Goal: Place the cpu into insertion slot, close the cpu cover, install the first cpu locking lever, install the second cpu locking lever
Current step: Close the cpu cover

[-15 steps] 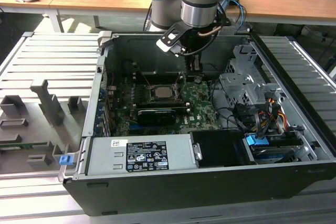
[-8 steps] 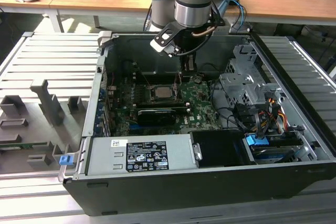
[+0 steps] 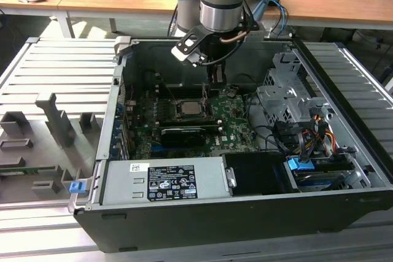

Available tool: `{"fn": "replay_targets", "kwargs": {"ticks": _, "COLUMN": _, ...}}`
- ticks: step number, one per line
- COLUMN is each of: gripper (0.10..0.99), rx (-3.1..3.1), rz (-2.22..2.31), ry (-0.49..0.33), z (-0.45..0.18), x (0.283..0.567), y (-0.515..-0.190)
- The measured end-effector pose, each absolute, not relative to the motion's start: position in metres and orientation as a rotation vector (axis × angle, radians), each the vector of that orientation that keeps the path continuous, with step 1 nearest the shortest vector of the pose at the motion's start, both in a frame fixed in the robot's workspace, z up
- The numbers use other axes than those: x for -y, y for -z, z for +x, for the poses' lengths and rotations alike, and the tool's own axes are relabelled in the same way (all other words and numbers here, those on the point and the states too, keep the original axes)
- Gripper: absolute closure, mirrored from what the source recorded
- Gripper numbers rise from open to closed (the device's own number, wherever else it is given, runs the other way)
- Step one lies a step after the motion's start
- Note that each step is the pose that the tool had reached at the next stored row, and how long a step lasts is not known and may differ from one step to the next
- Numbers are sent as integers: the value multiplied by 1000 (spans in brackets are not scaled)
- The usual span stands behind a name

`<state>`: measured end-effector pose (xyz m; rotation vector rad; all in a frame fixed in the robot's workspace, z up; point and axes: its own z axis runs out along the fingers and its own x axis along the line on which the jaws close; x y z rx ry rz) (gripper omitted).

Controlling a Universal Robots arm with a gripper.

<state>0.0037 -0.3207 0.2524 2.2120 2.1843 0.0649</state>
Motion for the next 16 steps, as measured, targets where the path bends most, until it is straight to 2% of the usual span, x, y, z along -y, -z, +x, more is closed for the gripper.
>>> {"fn": "replay_targets", "kwargs": {"ticks": 7, "gripper": 980, "rx": -2184, "rz": 2212, "ry": -65, "z": -2, "x": 321, "y": -248}}
{"fn": "replay_targets", "kwargs": {"ticks": 16, "gripper": 980, "rx": -2261, "rz": 2148, "ry": -68, "z": -40, "x": 321, "y": -237}}
